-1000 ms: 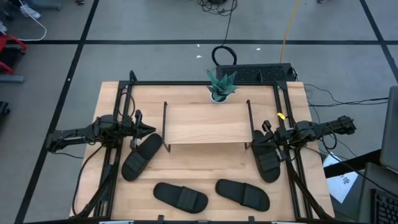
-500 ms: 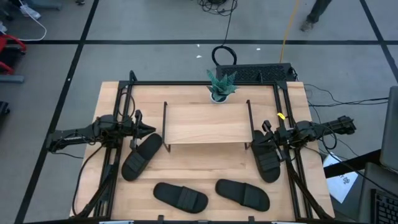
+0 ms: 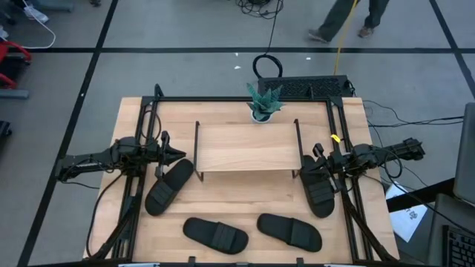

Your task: Pick and place slides into the shelf

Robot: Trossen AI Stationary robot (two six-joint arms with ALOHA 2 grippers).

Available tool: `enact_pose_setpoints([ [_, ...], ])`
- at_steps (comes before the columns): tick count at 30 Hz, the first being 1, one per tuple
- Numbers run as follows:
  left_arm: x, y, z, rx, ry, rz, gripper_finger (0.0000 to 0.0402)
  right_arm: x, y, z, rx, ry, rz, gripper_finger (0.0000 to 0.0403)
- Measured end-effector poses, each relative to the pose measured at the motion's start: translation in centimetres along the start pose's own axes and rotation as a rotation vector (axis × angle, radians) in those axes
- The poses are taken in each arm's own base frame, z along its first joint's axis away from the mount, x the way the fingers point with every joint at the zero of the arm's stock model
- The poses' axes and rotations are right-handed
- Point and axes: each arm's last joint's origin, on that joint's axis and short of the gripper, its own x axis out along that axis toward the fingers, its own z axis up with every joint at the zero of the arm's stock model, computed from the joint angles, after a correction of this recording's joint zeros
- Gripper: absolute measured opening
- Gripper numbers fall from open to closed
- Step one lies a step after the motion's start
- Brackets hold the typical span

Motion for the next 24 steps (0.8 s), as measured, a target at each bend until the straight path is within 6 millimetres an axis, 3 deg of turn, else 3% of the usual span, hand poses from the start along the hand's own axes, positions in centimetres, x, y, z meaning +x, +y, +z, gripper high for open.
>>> enact_pose_setpoints([
  [24, 0.00, 0.00, 0.03, 0.001, -0.004, 0.000, 0.0031, 0.00, -0.06, 0.15, -0.033, -0.020, -0.027, 0.0000],
])
